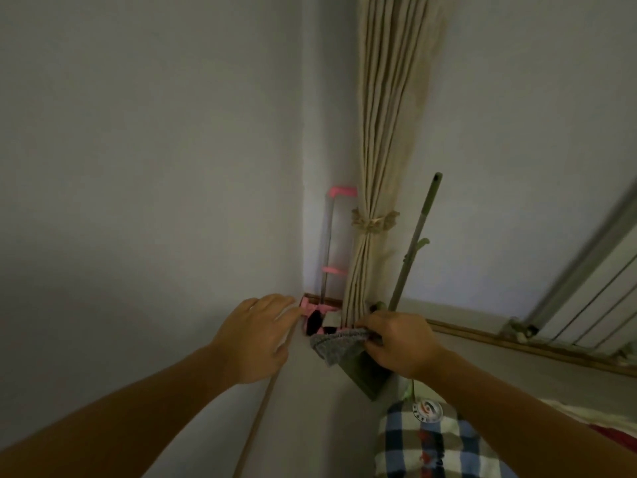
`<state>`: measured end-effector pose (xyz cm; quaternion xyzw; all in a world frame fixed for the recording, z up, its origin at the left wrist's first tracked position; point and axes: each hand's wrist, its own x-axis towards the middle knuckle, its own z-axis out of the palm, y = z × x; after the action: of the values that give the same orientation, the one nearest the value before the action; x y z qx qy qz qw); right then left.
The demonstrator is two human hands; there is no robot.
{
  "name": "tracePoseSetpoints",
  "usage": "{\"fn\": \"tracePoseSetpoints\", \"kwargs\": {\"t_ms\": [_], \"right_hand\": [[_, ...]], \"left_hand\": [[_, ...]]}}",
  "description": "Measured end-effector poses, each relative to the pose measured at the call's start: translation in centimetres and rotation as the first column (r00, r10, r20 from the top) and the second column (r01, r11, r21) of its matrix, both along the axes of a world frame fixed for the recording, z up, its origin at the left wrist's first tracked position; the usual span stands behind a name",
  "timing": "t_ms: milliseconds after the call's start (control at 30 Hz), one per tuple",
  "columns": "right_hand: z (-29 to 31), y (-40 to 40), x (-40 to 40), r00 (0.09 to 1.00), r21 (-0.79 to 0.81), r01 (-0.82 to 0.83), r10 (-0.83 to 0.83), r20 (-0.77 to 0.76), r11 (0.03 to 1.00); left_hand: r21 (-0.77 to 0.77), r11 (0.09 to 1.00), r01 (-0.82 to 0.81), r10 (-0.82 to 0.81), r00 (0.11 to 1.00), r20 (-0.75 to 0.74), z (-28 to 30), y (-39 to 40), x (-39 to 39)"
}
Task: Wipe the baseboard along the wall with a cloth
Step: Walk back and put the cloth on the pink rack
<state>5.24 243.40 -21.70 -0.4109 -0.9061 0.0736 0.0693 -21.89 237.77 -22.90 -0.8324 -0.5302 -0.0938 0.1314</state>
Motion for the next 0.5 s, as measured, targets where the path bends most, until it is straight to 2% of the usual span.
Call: {"fn": "tracePoseSetpoints", "kwargs": {"t_ms": [233, 400, 500], "right_hand": [[-0.4, 5.1, -0.9, 0.999, -0.022, 0.039, -0.039, 0.005, 0.999], [-0.7, 9.3, -2.5, 0.996, -0.047, 0.035, -0.031, 0.088, 0.998], [-0.9, 11.8, -3.5, 0.996, -0.044, 0.035, -0.032, 0.081, 0.998]], "left_hand": [[-0.011, 1.000, 0.011, -0.011, 1.000, -0.015, -1.6, 7.1, -1.6], [-0.002, 0.991, 0.135, -0.135, 0.991, 0.016, -2.3, 12.7, -2.4], [0.015, 0.981, 0.195, -0.196, 0.981, 0.007, -2.3, 16.3, -3.0]]}}
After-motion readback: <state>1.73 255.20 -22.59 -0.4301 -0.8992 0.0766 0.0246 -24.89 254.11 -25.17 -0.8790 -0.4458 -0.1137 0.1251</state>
